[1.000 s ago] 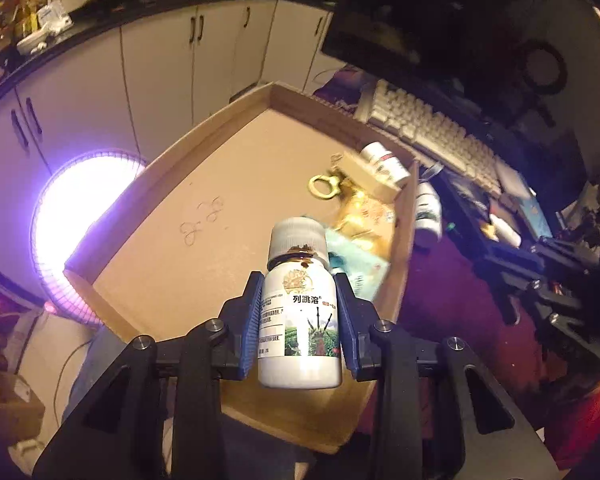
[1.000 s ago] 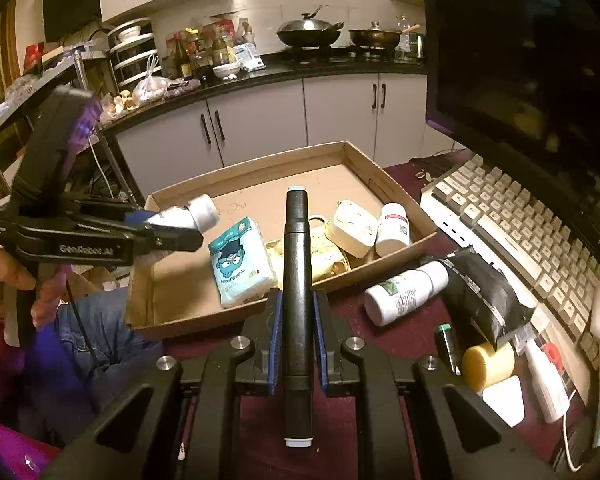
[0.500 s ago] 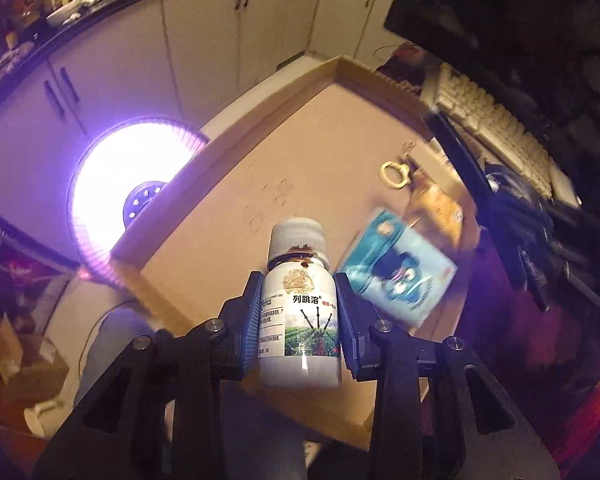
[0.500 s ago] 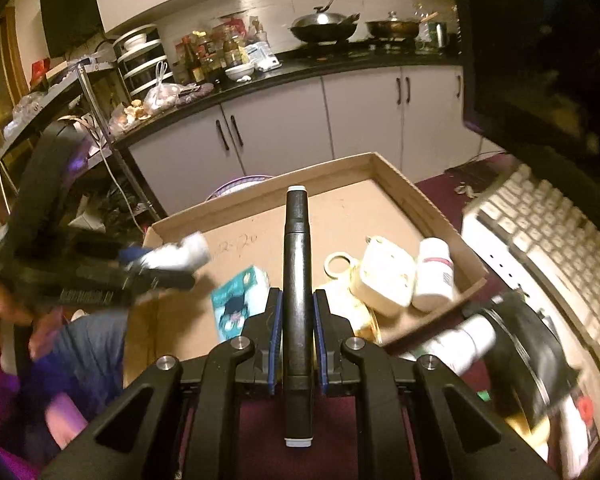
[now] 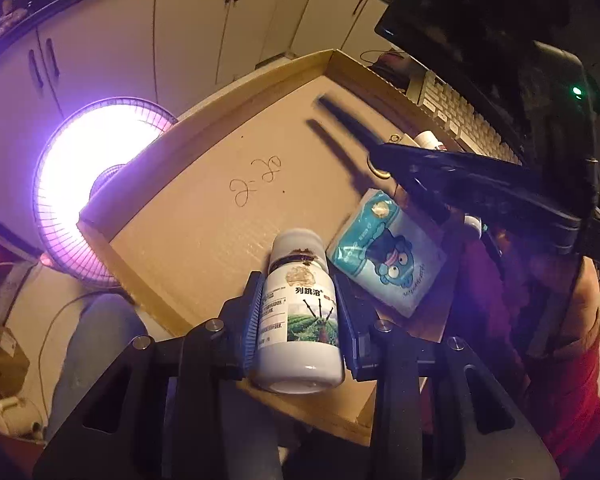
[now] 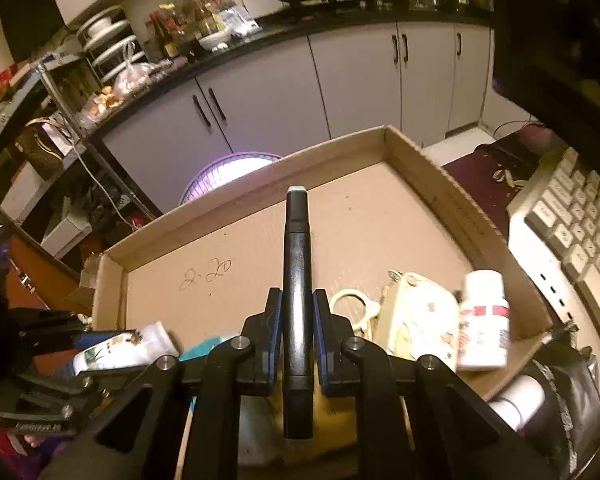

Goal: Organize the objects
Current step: 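Open both grippers to drop the pill bottle and marker into the tray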

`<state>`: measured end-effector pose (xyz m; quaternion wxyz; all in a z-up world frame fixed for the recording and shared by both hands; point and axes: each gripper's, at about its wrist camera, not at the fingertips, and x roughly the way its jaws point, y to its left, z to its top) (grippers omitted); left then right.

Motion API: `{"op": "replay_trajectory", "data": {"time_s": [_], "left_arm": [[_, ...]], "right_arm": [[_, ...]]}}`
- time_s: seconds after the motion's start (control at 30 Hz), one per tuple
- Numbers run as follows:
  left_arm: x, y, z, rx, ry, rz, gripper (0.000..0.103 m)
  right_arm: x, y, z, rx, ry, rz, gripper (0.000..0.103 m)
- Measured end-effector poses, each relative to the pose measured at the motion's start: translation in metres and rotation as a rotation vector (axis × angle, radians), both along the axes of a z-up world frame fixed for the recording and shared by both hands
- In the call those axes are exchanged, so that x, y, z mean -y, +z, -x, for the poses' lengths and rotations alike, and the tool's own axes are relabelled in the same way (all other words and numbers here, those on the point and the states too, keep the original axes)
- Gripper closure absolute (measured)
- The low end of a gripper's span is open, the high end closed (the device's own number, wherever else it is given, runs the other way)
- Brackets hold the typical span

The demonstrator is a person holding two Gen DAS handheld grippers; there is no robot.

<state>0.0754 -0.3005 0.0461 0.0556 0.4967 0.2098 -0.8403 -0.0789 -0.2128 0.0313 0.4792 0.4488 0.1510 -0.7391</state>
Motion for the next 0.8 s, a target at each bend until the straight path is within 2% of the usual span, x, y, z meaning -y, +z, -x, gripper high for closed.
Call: {"op": "replay_trajectory", "data": {"time_s": [0.1,0.2,0.33,0.43,0.53,0.57,0.6,0.67,0.8], "left_arm": [[-0.004,-0.001,0.002,-0.005,-0.04,0.009,0.069],[-0.006,-0.002,0.005,-0.025,-0.067,-0.022,0.069],[-0.014,-0.004,0.011,-0.002,-0.077,0.044,0.069],[-0.007,-0.003,0.011,0.013,-0.077,-0.001,0.068],[0.011,-0.001,0.009,0.0,-0.024,-0.026,0.061],[0.016,0.0,0.008,-0.006,-0.004,-0.033,0.058],[0.02,0.001,0.007,-0.014,0.011,-0.045,0.057],[0.025,0.004,0.004,-0.044,0.022,-0.079,0.051],[0.021,0.015,-0.002,-0.099,-0.011,-0.097,0.05]], "right_arm": [[0.011,-0.006,0.0,-0.007,0.001,-0.025,0.09],[0.017,-0.007,-0.001,-0.02,0.003,-0.03,0.09],[0.022,-0.009,-0.001,-0.03,0.008,-0.032,0.09],[0.018,-0.009,0.005,0.008,0.0,-0.001,0.089],[0.005,-0.002,0.006,0.024,-0.019,0.04,0.088],[-0.001,0.001,0.005,0.021,-0.029,0.049,0.082],[-0.01,0.005,0.004,0.021,-0.04,0.064,0.07],[-0.032,0.014,0.002,0.025,-0.066,0.099,0.057],[-0.084,0.027,-0.008,0.012,-0.13,0.149,0.055]]}}
